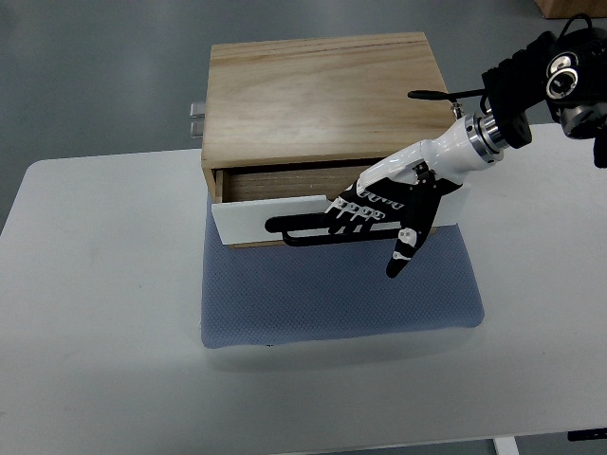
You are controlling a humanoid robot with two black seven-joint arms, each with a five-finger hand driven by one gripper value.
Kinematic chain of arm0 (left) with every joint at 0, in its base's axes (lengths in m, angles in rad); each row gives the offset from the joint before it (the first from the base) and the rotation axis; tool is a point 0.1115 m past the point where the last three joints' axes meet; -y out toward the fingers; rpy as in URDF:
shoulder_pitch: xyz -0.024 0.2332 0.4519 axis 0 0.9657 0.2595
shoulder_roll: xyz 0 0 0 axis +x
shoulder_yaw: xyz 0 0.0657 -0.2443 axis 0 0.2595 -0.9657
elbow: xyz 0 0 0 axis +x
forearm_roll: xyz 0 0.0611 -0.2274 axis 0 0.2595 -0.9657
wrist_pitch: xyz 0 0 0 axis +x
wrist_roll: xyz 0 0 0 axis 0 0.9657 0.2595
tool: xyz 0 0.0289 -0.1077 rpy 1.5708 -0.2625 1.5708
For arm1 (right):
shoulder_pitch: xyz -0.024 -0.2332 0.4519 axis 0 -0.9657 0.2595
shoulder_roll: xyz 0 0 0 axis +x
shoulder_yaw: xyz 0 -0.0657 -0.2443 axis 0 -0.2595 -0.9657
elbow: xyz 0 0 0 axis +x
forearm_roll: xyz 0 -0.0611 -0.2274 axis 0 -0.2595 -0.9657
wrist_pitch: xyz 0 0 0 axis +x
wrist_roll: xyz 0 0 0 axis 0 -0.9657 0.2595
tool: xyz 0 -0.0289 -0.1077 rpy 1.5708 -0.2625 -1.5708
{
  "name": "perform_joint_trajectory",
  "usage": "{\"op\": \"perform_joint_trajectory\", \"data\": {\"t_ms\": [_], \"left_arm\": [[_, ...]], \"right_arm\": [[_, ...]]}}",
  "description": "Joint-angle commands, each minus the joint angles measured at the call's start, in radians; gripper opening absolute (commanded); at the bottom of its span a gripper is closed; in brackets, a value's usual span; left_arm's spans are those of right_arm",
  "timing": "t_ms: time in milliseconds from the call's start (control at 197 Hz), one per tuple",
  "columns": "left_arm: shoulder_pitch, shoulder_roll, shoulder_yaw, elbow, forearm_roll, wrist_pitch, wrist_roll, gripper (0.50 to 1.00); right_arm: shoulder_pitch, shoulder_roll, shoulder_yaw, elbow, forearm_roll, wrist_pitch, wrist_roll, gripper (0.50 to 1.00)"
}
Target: Open wood drawer with right hand
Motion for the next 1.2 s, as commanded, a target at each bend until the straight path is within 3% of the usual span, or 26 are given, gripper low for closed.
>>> {"op": "perform_joint_trajectory", "data": {"t_ms": [0,375,822,964,1197], "left_arm": [[0.0,0.0,0.0,0.0,0.0,0.0,0.0,1.0],[0.0,0.0,0.0,0.0,0.0,0.0,0.0,1.0],[0.0,0.0,0.0,0.0,0.0,0.0,0.0,1.0],[0.0,0.0,0.0,0.0,0.0,0.0,0.0,1.0],[0.0,0.0,0.0,0.0,0.0,0.0,0.0,1.0]], "right_arm": [[0.005,-0.017,-0.001,0.026,-0.002,0.0,0.0,0.954],[0.022,-0.054,0.006,0.094,-0.003,0.0,-0.001,0.954],[0.018,-0.203,0.17,0.078,0.06,0.0,0.011,0.954],[-0.038,-0.284,0.242,0.026,0.198,0.0,0.011,0.952],[-0.136,-0.318,0.431,-0.142,0.304,-0.022,0.011,0.952]]}}
